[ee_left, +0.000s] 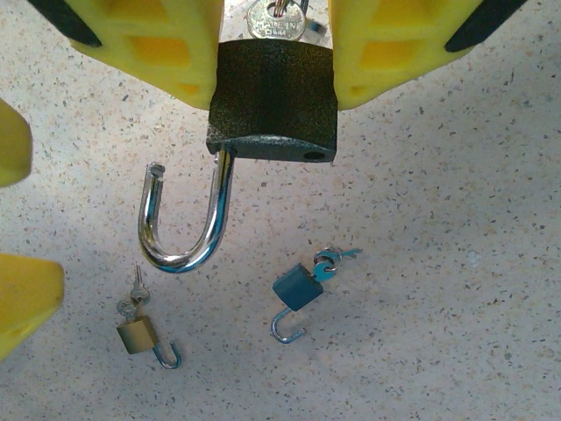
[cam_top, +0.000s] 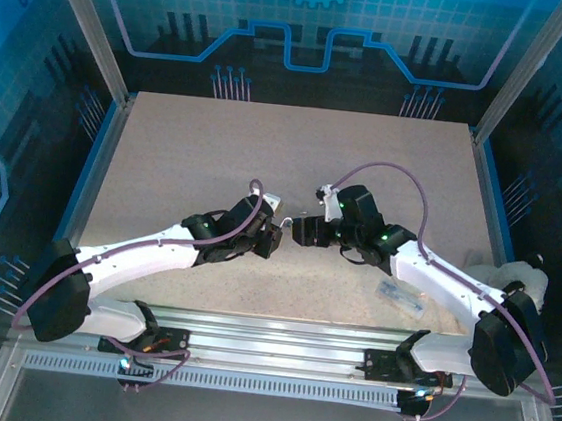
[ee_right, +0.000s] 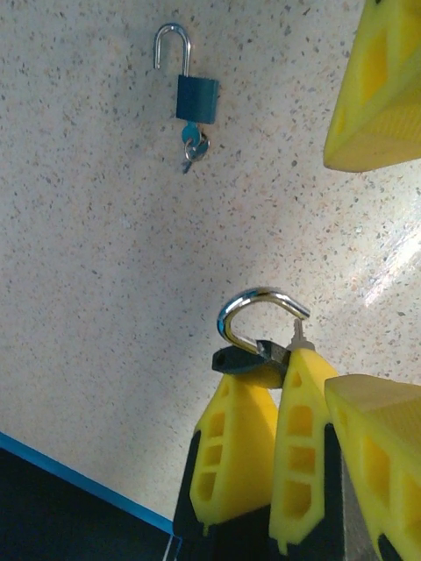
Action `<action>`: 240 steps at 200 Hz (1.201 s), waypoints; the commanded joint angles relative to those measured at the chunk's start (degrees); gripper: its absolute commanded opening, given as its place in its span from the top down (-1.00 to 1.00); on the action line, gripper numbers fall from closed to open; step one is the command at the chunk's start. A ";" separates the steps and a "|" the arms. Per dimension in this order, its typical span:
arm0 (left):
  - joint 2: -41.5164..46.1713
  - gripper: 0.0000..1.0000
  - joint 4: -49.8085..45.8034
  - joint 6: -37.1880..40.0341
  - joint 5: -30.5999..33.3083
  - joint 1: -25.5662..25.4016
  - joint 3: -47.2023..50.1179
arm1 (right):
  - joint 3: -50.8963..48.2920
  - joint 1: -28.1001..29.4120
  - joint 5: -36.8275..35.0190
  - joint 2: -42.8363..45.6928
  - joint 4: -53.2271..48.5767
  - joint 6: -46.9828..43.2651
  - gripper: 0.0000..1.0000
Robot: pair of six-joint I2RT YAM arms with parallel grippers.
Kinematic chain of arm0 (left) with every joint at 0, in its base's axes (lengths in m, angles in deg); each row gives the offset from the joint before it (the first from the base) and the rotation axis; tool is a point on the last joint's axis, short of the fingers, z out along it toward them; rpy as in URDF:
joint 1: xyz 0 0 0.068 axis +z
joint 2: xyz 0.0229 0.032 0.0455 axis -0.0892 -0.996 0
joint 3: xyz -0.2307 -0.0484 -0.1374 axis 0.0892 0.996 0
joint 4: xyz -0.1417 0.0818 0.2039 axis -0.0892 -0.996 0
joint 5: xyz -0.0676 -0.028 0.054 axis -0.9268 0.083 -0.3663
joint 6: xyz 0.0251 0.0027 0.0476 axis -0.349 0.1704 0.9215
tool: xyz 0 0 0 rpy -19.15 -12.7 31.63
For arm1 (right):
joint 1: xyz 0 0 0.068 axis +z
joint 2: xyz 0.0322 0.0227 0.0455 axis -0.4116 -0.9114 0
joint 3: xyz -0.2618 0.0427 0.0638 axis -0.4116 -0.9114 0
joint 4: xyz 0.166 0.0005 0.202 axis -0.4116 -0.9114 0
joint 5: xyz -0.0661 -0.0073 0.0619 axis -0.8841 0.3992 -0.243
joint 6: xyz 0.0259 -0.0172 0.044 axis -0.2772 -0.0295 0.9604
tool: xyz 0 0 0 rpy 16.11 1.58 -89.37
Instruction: Lock with the key
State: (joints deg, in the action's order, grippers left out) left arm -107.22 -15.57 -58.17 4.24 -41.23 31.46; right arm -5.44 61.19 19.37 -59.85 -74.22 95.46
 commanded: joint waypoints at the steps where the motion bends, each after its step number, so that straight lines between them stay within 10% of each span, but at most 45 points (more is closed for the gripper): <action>1: 0.92 1.00 0.01 0.97 0.70 -0.69 -2.74 | 0.97 1.05 2.43 -0.65 0.47 -0.06 -0.18; 240: 3.68 1.00 0.70 3.60 -2.40 -2.61 0.25 | 0.33 -1.87 3.39 1.73 -1.00 0.67 0.16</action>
State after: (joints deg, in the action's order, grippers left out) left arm -102.87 -13.89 -56.40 -0.20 -43.29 31.61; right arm -5.00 60.64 20.77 -59.85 -75.09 95.46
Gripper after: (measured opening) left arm 0.253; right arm 0.417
